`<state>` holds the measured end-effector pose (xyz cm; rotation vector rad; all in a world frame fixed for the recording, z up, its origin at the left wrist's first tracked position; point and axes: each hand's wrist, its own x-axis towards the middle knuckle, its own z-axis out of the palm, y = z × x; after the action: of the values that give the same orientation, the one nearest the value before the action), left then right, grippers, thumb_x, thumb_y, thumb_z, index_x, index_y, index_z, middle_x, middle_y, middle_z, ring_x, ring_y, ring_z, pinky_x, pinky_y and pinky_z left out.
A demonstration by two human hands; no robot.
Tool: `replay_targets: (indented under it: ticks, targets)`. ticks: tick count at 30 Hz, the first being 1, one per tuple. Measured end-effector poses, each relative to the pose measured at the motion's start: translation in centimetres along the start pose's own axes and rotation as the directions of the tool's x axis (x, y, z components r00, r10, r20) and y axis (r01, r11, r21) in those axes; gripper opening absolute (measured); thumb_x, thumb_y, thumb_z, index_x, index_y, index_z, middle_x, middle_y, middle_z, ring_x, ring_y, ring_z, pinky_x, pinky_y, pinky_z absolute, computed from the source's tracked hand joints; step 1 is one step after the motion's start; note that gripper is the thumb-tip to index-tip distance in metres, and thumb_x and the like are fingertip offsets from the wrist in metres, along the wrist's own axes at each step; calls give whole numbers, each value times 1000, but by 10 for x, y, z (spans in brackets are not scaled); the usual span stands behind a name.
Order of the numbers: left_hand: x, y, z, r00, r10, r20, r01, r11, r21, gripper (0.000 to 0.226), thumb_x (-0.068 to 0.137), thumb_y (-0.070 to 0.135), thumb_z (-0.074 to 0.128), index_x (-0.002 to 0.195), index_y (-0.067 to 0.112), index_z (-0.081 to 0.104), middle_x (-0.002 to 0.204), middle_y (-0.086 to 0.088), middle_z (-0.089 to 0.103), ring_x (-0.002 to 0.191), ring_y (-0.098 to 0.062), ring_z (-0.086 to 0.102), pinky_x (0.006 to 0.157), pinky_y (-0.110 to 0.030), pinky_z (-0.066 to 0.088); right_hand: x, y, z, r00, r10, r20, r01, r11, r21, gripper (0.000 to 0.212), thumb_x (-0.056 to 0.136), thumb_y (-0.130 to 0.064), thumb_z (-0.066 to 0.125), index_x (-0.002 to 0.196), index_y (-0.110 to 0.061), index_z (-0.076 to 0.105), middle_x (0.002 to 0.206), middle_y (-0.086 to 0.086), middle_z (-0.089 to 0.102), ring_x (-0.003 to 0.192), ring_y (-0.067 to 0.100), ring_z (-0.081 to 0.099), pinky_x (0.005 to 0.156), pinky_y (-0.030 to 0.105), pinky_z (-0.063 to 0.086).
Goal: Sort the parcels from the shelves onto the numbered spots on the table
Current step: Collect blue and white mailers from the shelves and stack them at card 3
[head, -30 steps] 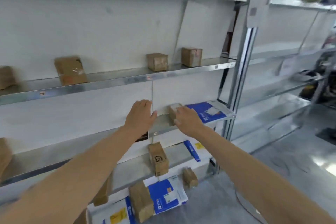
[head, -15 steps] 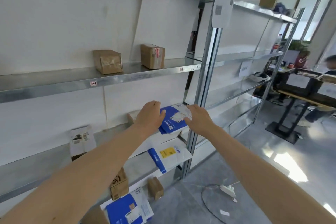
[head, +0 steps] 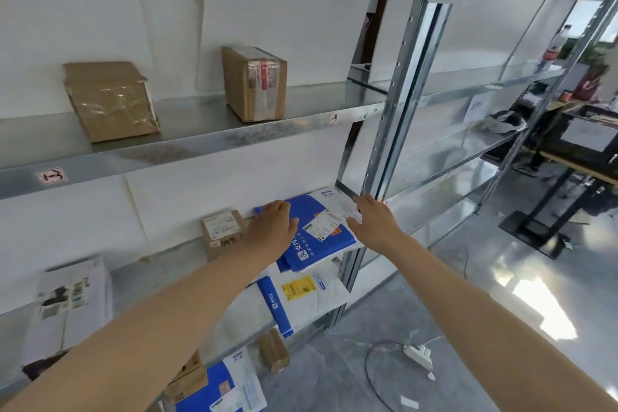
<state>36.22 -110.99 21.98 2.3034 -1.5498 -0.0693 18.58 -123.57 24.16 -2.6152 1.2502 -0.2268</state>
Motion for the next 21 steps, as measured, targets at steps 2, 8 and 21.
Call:
replay_targets:
  ticks: [2,8,21]
  targets:
    - [14,2,8,1000,2,-1,-2,1000,-8,46,102,32,35,140,5,36,142,-8,42,131,-20,40,103,-31,37,17,14,6,1000,7,15,-7,1000,-4,55,97,-34,46,146,-12,33,142,8,42,130,28,40,113,39,28]
    - [61,-3,38,995,-97,-2,97,995,-32,46,101,34,37,138,7,39,139,-7,45,127,-19,43,99,-32,41,74,48,24,998,-9,64,8,1000,21,56,96,-35,47,146,-15,33,144,6,42,133,29,39,116,42,26]
    - [160,-19,102,904,-425,49,426,904,-18,45,100,35,39,136,8,42,130,-9,52,114,-23,52,91,-36,48,247,104,78,925,-210,317,197,978,74,55,98,-31,45,146,-9,30,150,11,34,137,29,36,111,43,34]
